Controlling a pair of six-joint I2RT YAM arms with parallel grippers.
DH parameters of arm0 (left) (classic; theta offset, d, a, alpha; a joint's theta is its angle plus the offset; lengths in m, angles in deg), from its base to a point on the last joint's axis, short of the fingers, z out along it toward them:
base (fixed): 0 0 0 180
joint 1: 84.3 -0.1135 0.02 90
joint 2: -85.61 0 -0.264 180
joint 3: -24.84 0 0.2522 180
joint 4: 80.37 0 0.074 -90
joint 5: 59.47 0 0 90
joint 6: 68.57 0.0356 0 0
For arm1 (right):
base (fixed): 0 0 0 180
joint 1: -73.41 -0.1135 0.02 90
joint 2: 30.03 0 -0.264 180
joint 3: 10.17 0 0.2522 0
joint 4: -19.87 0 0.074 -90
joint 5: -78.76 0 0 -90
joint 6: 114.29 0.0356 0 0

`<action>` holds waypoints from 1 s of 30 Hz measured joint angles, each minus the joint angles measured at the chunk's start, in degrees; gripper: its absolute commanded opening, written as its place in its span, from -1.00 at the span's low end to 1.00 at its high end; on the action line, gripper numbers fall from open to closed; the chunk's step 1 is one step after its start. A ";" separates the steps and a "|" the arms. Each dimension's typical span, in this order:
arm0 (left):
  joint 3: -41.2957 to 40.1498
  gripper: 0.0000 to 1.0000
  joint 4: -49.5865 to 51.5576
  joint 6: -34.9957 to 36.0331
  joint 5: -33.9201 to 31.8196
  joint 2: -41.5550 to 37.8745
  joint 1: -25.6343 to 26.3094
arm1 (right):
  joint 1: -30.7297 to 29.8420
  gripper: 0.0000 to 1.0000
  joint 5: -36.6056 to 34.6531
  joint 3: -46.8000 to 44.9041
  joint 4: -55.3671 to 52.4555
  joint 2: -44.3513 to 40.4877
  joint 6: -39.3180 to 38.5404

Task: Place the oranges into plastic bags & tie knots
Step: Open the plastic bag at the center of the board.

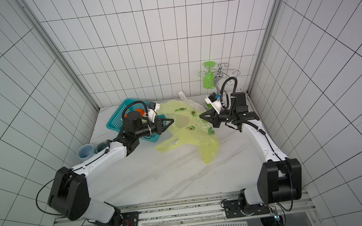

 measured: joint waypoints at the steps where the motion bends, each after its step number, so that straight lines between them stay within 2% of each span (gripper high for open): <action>1: -1.11 -1.00 -0.09 0.24 -0.02 -1.81 -1.51 | 0.70 -1.00 -6.51 0.00 0.20 -0.46 0.66; 3: -2.80 -1.00 -0.04 1.03 -0.24 -4.81 -3.26 | 1.38 -0.53 -15.76 0.00 0.83 -1.68 1.55; 5: -4.00 -1.00 -0.07 2.08 -0.72 -7.37 -2.75 | 0.96 -0.12 -18.60 0.00 1.05 -3.74 1.42; 7: -4.50 -1.00 0.00 3.19 -1.51 -8.68 -1.03 | -0.87 0.10 -18.25 0.00 1.27 -6.38 0.35; 8: -4.63 -1.00 0.00 3.76 -2.05 -9.07 0.04 | -2.36 0.31 -17.33 0.00 1.44 -8.02 -0.37; 9: -4.81 -1.00 0.02 4.20 -2.62 -9.38 0.98 | -3.91 0.44 -16.00 -0.02 1.70 -9.62 -0.72; 11: -5.40 -1.00 0.00 4.92 -3.89 -9.94 2.62 | -6.23 0.61 -12.92 -0.07 2.58 -12.37 -1.33; 14: -6.25 -1.00 0.00 5.38 -5.57 -10.58 4.33 | -8.59 0.68 -10.56 -0.11 3.30 -14.99 -1.99; 22: -6.34 -1.00 -0.04 5.42 -7.78 -10.64 6.56 | -13.92 0.76 -15.93 -3.17 3.19 -13.64 -2.78; 30: -6.10 -1.00 0.48 4.72 -9.66 -10.40 7.10 | -17.62 0.99 -12.63 -10.36 1.60 -16.31 -4.07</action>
